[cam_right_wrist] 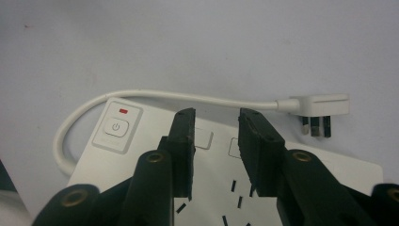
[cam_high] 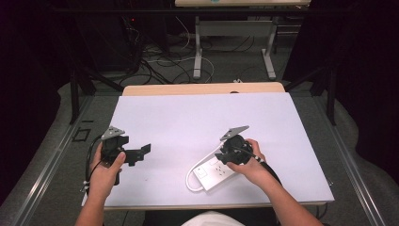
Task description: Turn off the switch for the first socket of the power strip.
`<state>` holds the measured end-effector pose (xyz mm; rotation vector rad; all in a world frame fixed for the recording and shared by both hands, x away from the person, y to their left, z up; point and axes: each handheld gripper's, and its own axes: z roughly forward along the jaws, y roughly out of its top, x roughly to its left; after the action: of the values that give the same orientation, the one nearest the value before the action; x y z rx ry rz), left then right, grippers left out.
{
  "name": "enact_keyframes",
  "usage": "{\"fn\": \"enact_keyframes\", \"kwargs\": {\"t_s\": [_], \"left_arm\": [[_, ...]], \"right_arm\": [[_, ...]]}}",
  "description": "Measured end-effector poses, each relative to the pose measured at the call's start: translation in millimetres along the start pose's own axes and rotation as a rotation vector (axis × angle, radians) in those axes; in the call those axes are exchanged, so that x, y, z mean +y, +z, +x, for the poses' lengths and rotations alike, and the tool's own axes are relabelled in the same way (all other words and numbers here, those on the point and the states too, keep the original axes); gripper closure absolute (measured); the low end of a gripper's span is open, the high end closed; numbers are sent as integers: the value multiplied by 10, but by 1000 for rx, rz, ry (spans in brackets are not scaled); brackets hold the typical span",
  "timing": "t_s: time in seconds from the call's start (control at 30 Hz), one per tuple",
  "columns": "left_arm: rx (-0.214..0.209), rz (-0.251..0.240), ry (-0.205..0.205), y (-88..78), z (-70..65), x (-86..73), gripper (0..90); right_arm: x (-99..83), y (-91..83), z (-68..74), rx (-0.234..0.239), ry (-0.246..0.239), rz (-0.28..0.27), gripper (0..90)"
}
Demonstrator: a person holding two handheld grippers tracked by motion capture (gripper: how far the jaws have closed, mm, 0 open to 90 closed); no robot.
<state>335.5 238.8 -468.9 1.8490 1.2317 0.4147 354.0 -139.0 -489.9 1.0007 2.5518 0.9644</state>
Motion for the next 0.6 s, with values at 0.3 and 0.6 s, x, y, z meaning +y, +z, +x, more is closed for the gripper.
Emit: {"fn": "enact_keyframes", "kwargs": {"t_s": [0.3,0.6], "left_arm": [[2,-2,-1,4,5,-3,29],[-3,11,3,-3,7,1,29]], "right_arm": [[-34,112,17,7,19,39,781],[-19,210,0,7,23,63,834]]}}
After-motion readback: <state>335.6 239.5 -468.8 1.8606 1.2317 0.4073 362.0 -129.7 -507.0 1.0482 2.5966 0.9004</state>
